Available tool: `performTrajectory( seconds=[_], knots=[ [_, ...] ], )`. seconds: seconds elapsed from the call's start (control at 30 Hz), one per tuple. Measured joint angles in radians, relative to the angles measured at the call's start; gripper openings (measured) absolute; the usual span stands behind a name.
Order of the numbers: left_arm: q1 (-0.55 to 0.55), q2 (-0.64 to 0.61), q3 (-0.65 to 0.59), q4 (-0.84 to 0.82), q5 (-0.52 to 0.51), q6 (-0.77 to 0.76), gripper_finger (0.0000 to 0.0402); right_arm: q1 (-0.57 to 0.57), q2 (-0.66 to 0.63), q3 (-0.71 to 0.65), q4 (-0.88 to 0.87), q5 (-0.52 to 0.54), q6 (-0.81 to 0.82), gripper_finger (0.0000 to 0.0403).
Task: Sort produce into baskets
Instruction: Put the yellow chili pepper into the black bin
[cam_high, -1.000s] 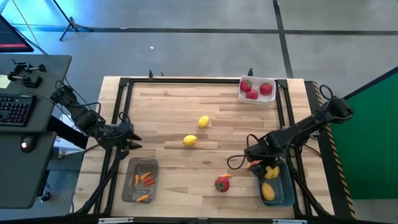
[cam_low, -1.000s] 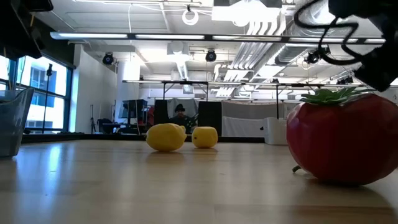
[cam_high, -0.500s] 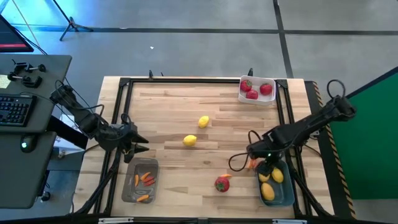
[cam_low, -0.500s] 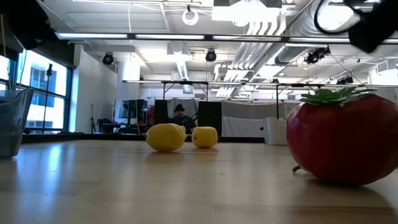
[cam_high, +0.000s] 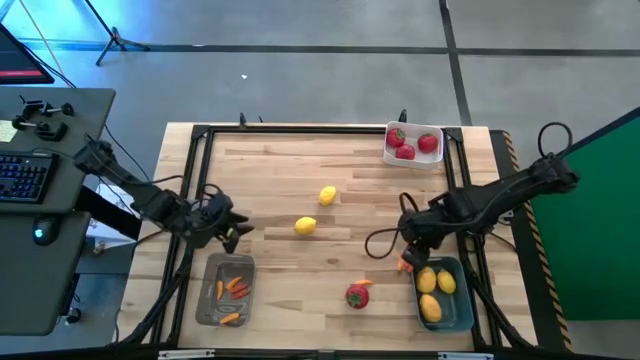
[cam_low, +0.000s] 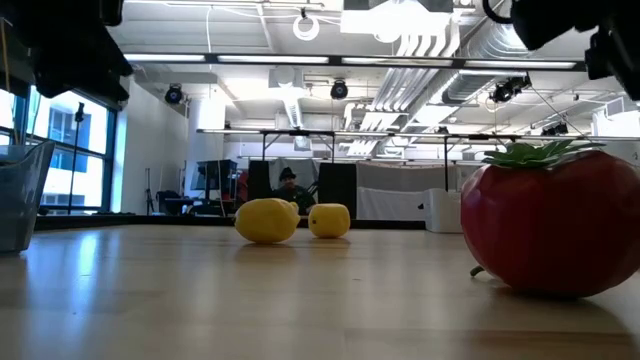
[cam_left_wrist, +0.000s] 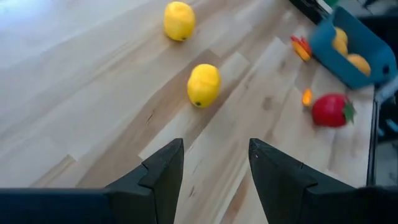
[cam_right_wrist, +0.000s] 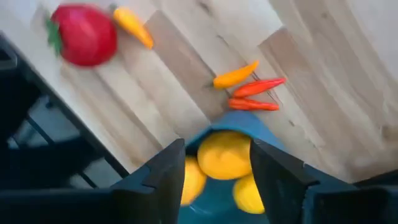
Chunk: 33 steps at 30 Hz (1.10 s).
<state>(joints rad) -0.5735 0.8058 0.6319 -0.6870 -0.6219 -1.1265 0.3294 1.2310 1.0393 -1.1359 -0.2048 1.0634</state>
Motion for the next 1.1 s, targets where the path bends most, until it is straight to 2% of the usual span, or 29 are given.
performTrajectory(
  seconds=[0.2,0.37,0.5,0.63,0.83,1.1],
  knots=[
    [0.064,0.039,0.000,0.006,-0.014,-0.096,0.0170,-0.045,0.002,-0.046,0.064,0.119,0.199,0.0198],
    [0.125,0.044,0.000,0.006,-0.044,-0.124,0.0170,-0.106,0.071,-0.074,0.118,0.128,0.331,0.0231],
    [0.155,0.042,0.000,0.005,-0.025,-0.084,0.0170,-0.147,0.171,-0.074,0.132,0.109,0.334,0.0235],
    [0.164,0.042,0.000,0.005,-0.013,-0.066,0.0170,-0.174,0.263,-0.074,0.130,0.043,0.351,0.0235],
    [0.164,0.043,0.001,0.005,-0.016,-0.068,0.0170,-0.192,0.346,-0.074,0.135,-0.021,0.308,0.0235],
    [0.164,0.047,0.001,0.006,-0.070,-0.076,0.0170,-0.208,0.417,-0.074,0.151,-0.095,0.148,0.0180]
  ],
)
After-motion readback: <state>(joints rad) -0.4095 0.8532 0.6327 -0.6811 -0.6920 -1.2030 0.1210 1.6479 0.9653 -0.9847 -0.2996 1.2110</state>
